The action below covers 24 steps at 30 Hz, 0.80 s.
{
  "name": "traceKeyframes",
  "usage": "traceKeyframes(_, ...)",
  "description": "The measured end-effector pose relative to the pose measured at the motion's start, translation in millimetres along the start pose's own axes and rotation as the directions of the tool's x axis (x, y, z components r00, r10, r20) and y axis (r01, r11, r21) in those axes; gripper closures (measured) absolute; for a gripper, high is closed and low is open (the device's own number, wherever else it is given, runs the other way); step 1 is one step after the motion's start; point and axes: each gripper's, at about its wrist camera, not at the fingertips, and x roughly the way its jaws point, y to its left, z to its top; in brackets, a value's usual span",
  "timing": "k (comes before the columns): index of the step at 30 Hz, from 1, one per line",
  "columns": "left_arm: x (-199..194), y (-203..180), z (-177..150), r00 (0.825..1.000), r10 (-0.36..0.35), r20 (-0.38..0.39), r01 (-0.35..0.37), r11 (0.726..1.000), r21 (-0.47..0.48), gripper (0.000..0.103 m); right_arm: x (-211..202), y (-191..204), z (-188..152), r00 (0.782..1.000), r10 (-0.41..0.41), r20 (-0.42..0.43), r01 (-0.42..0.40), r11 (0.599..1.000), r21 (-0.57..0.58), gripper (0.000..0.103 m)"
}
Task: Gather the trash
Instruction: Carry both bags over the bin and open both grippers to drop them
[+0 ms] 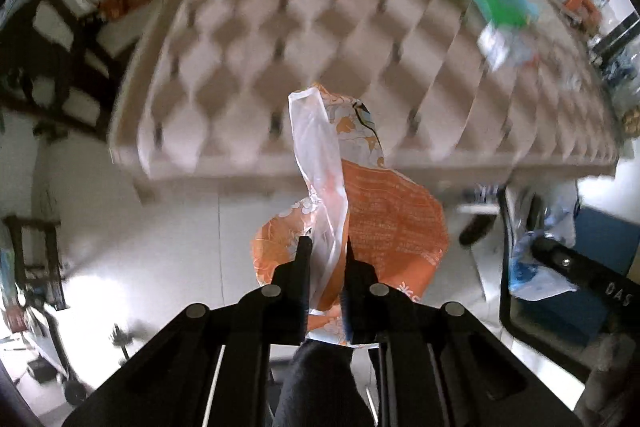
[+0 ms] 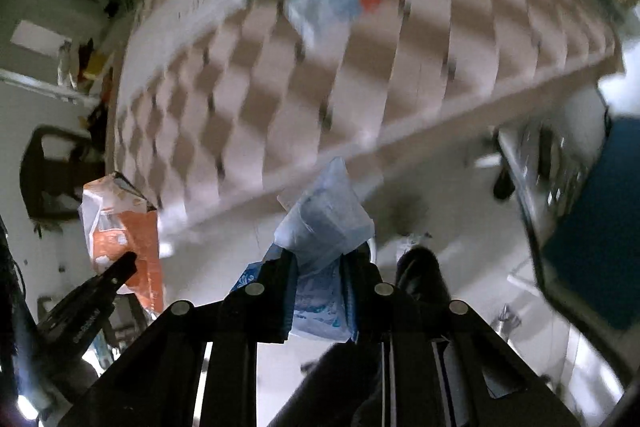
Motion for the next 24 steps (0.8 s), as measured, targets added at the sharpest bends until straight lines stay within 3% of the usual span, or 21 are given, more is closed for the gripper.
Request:
traceKeyframes(4, 78, 23, -35, 0.99, -0.045, -0.131, 0.035, 0.996, -0.078, 0.094, 59, -5, -45, 0.996, -0.016, -0.089, 0.015, 1.0, -0.011, 0.083)
traceKeyframes(10, 210, 41, -55, 0.962, -0.113, -0.249, 0.071, 0.983, -0.171, 0.093, 188, -34, -88, 0.979, -0.062, -0.193, 0.063, 0.998, 0.0, 0.083)
traceKeyframes(16, 327, 52, -60, 0.939, -0.181, -0.292, 0.107, 0.962, -0.253, 0.091, 311, -64, -95, 0.971, -0.057, -0.23, 0.064, 0.998, 0.021, 0.083)
traceKeyframes(19, 362, 58, -67, 0.931, -0.194, -0.309, 0.109, 0.956, -0.273, 0.088, 371, -78, -94, 0.968, -0.044, -0.247, 0.052, 0.998, 0.028, 0.082)
traceKeyframes(22, 381, 63, -70, 0.926, -0.179, -0.332, 0.088, 0.959, -0.271, 0.058, 419, -85, -95, 0.96, -0.031, -0.277, 0.039, 0.999, 0.021, 0.08)
traceKeyframes(23, 384, 66, -72, 0.928, -0.18, -0.327, 0.088, 0.957, -0.277, 0.04, 430, -86, -96, 0.959, -0.024, -0.284, 0.03, 0.999, 0.017, 0.076)
traceKeyframes(24, 386, 68, -73, 0.93, -0.179, -0.321, 0.086, 0.955, -0.284, 0.031, 443, -86, -97, 0.954, -0.022, -0.298, 0.024, 1.0, 0.004, 0.067)
